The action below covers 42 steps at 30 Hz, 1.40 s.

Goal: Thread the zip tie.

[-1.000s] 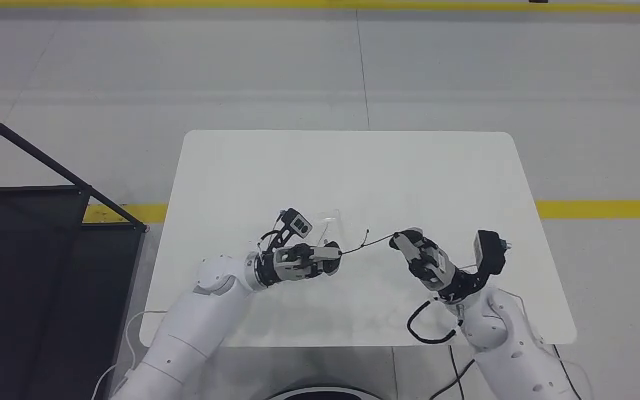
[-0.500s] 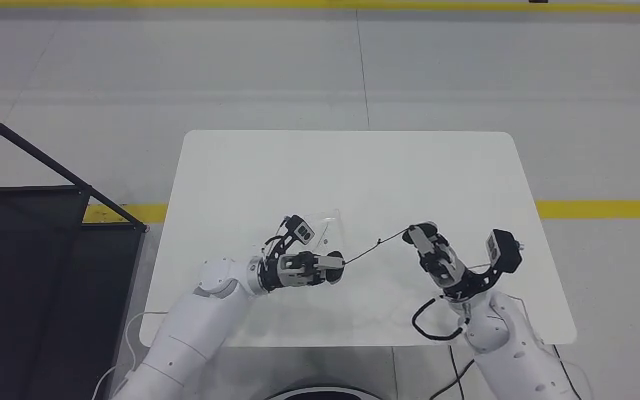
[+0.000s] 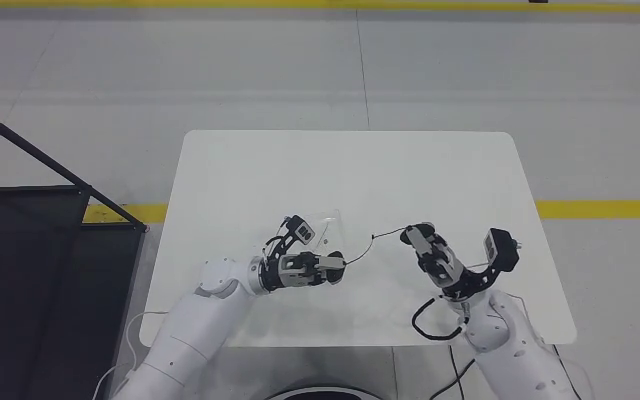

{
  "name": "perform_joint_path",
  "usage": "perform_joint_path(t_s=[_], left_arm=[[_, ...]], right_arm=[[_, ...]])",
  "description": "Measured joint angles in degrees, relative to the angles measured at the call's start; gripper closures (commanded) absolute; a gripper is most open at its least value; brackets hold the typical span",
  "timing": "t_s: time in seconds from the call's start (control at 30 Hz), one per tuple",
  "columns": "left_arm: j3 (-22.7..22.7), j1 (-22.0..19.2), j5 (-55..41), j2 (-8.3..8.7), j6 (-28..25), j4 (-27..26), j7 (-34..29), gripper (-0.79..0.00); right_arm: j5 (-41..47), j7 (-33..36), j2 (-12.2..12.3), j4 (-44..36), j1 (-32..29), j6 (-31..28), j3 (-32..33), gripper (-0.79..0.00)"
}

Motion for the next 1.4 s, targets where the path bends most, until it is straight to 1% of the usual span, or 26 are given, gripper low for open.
perform_joint_path(t_s=[0.03,0.07,0.1,0.13,0.17,0.2,0.3,0.5,0.6,0.7,0.73,0.83,0.93,1.0,1.07,1.2,1.27,1.33,1.4], left_arm=[[0.0,0.0,-0.2,-0.02,-0.2,-0.2,0.1,-0.009],[-0.1,0.1,-0.5,-0.05,-0.4,-0.3,0.2,-0.065],[-0.1,0.2,-0.8,-0.07,-0.5,-0.5,0.3,-0.172],[-0.3,0.2,-1.3,-0.10,-0.8,-0.7,0.5,-0.342],[-0.5,0.3,-1.7,-0.10,-1.0,-0.9,0.6,-0.588],[-0.7,0.4,-2.1,-0.10,-1.2,-1.0,0.7,-0.785],[-1.8,1.0,-3.0,0.04,-2.1,-1.7,1.2,-0.785],[-6.9,4.1,-3.5,1.11,-4.1,-4.8,1.4,-0.785],[-10.4,6.6,-4.1,1.84,-5.4,-7.2,1.0,-0.785],[-14.0,9.2,-4.3,2.53,-7.2,-9.9,0.5,-0.785],[-15.5,10.3,-3.9,2.80,-8.3,-11.0,0.5,-0.785],[-19.5,13.4,-0.7,3.47,-12.5,-14.1,1.9,-0.785],[-23.2,16.8,4.2,4.01,-16.9,-17.2,5.0,-0.785],[-25.1,18.7,7.7,4.24,-18.9,-18.8,7.7,-0.785],[-26.8,20.7,11.5,4.40,-20.7,-20.4,11.0,-0.785],[-28.4,23.7,16.9,4.45,-23.8,-22.6,16.8,-0.785],[-29.0,24.9,19.1,4.41,-26.2,-23.6,19.4,-0.785],[-29.0,26.1,20.7,4.39,-29.2,-24.8,20.4,-0.785],[-28.7,26.9,21.2,4.39,-31.0,-25.5,20.2,-0.785]], right_arm=[[-0.3,1.1,0.1,0.0,0.2,0.0,-0.2,0.000],[-0.4,2.0,0.2,0.0,0.4,0.0,-0.4,0.000],[-0.5,2.9,0.2,0.0,0.7,0.0,-0.6,0.000],[-0.7,4.3,0.3,0.0,0.9,0.0,-0.9,0.000],[-0.9,5.6,0.4,-0.1,1.1,0.0,-1.1,0.000],[-1.0,6.7,0.5,-0.1,1.3,0.0,-1.2,0.000],[-1.3,10.0,0.6,-0.8,1.2,0.7,-1.0,0.000],[0.7,16.9,0.9,-3.7,0.2,4.5,-0.5,0.000],[3.5,23.7,1.3,-6.4,-0.3,9.2,-0.3,0.000],[8.9,32.7,1.6,-10.1,-0.5,14.8,-0.8,0.000],[11.4,35.9,1.8,-11.5,-0.4,17.2,-0.7,0.000],[16.0,41.2,1.9,-14.9,-0.4,23.9,-0.2,0.000],[18.2,41.1,1.7,-17.2,-0.9,28.1,0.3,0.000],[19.5,40.8,1.6,-17.9,-1.1,29.0,0.4,0.000],[20.1,42.3,1.6,-18.4,-0.9,30.7,0.3,0.000],[20.1,45.9,1.5,-19.9,0.0,35.1,-0.2,0.000],[19.7,47.4,1.5,-21.0,0.0,37.3,-0.1,0.000],[19.0,48.3,1.6,-21.5,0.0,37.9,0.0,0.000],[19.0,48.2,1.6,-21.5,0.0,37.9,0.0,0.000]])
